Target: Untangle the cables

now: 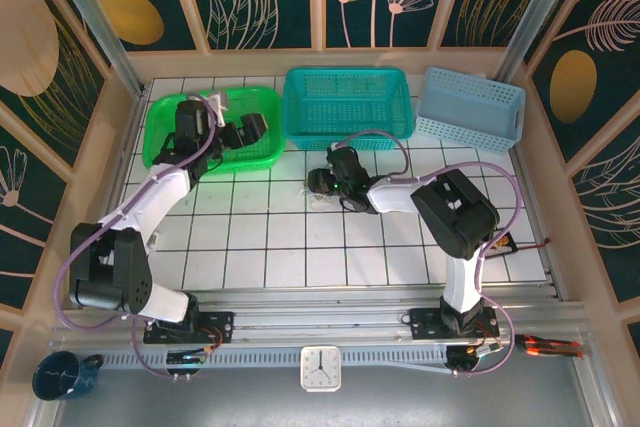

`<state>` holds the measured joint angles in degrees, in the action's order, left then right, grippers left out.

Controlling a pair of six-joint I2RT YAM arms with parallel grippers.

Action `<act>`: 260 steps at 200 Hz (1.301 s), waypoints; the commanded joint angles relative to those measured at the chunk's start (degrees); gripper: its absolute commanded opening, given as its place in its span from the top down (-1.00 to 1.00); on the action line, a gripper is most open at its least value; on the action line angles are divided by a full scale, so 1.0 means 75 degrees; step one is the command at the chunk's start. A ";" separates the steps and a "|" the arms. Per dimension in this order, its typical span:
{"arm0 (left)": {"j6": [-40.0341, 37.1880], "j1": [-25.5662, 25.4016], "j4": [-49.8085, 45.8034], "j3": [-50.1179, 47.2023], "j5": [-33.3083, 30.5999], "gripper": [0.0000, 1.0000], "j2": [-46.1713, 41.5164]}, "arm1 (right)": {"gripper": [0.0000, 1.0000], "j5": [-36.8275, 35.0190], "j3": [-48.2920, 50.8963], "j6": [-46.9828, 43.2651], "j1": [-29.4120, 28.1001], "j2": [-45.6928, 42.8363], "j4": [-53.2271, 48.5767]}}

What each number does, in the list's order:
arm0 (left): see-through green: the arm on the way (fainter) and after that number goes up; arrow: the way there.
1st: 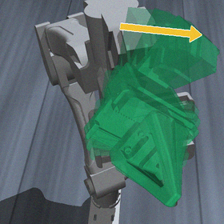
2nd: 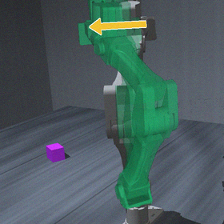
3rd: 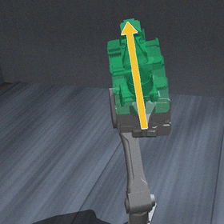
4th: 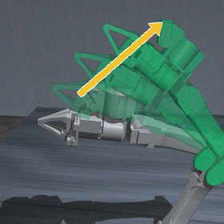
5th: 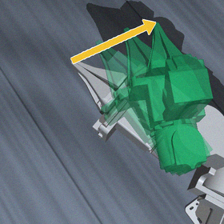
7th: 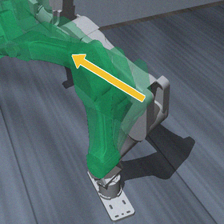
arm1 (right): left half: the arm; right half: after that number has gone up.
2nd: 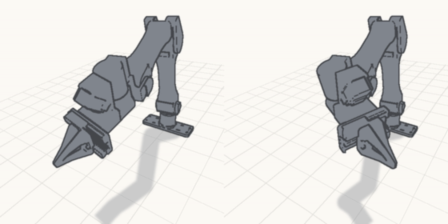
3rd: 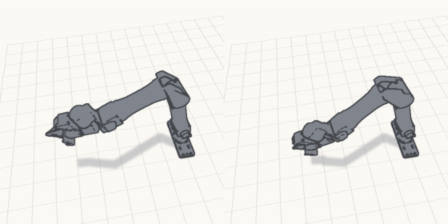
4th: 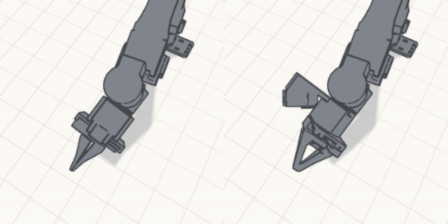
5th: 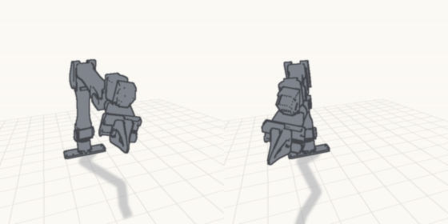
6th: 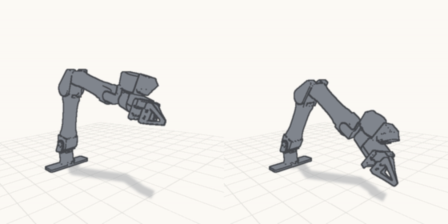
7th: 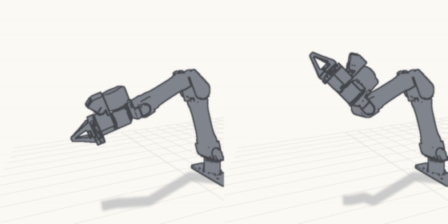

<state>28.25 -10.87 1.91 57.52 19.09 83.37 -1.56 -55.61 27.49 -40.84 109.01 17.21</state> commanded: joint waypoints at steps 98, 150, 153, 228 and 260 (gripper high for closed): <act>0.1710 -0.1407 0.1423 -0.2300 0.0439 -0.98 -0.1225 | -0.29 -0.0867 0.2570 0.1116 -0.1595 -0.2778 0.0229; 0.1656 -0.1769 0.1460 -0.2827 0.0091 -0.98 -0.1253 | -0.33 -0.1368 0.2529 0.0957 -0.1320 -0.4237 -0.0480; 0.1634 -0.1793 0.1442 -0.2838 0.0066 -0.98 -0.1234 | -0.34 -0.1358 0.2529 0.0960 -0.1311 -0.4278 -0.0508; 0.0976 -0.2527 0.0815 -0.2513 -0.1241 -0.68 -0.0397 | -0.27 -0.1252 0.2696 0.1312 -0.1312 -0.3936 -0.0378; 0.0945 -0.2554 0.0926 -0.2576 -0.1413 -0.68 -0.0256 | -0.13 -0.0723 0.2649 0.1502 -0.0987 -0.3357 0.0064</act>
<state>36.73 -29.80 8.75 37.19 11.16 80.93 -8.82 -36.23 36.53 -50.26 80.88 14.46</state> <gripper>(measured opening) 0.840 0.588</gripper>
